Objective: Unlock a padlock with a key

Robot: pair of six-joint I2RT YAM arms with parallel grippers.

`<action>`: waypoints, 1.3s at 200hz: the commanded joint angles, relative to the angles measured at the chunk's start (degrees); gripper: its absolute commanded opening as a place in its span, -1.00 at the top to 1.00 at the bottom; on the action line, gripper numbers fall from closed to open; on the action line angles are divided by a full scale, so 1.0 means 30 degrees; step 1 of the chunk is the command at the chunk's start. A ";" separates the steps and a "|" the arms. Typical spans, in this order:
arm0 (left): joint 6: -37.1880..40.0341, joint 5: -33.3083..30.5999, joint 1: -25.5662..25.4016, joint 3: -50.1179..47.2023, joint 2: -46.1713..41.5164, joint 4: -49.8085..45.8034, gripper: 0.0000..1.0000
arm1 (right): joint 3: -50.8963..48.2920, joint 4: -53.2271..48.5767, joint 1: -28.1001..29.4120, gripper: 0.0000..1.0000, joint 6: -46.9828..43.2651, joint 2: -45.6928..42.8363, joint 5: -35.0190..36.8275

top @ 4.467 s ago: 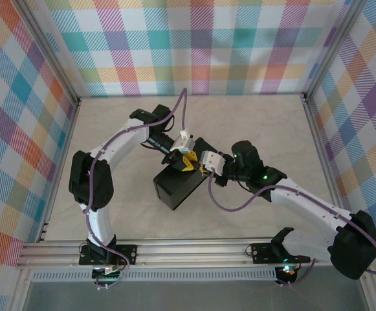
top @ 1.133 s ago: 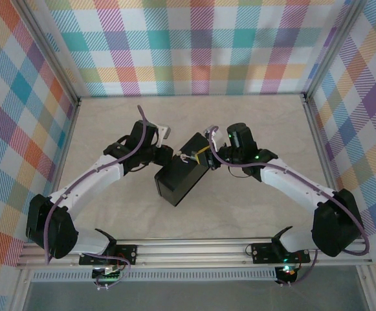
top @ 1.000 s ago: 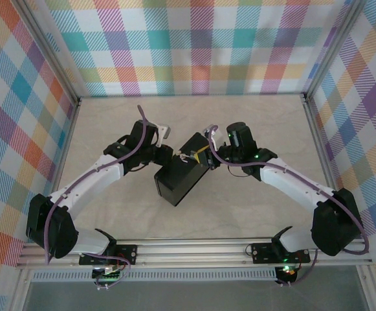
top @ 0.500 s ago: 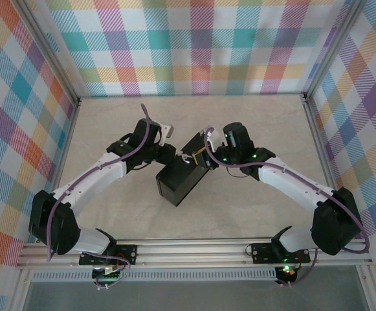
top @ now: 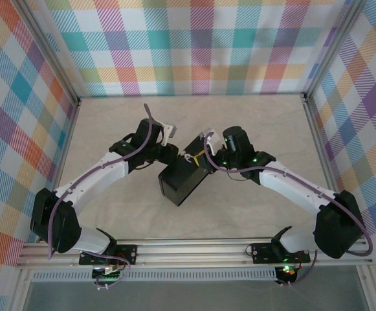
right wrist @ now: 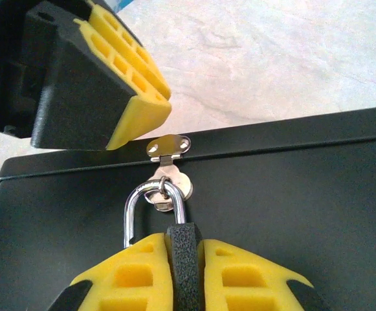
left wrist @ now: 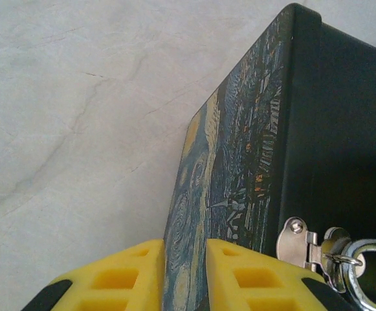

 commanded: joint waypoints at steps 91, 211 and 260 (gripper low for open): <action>0.0054 0.2214 -0.2776 0.1728 0.2477 -0.1763 0.56 | 0.1702 0.0872 0.0652 1.00 0.4932 0.1496 0.9806; -0.0507 0.1673 -0.1957 0.1180 0.0827 -0.1344 0.59 | 0.2380 0.3716 0.1329 0.89 0.6944 0.4240 1.0495; -0.1573 0.0084 -0.0406 0.1294 -0.0290 -0.1154 0.53 | 0.2862 0.3198 0.0094 0.78 0.6697 0.2937 1.1304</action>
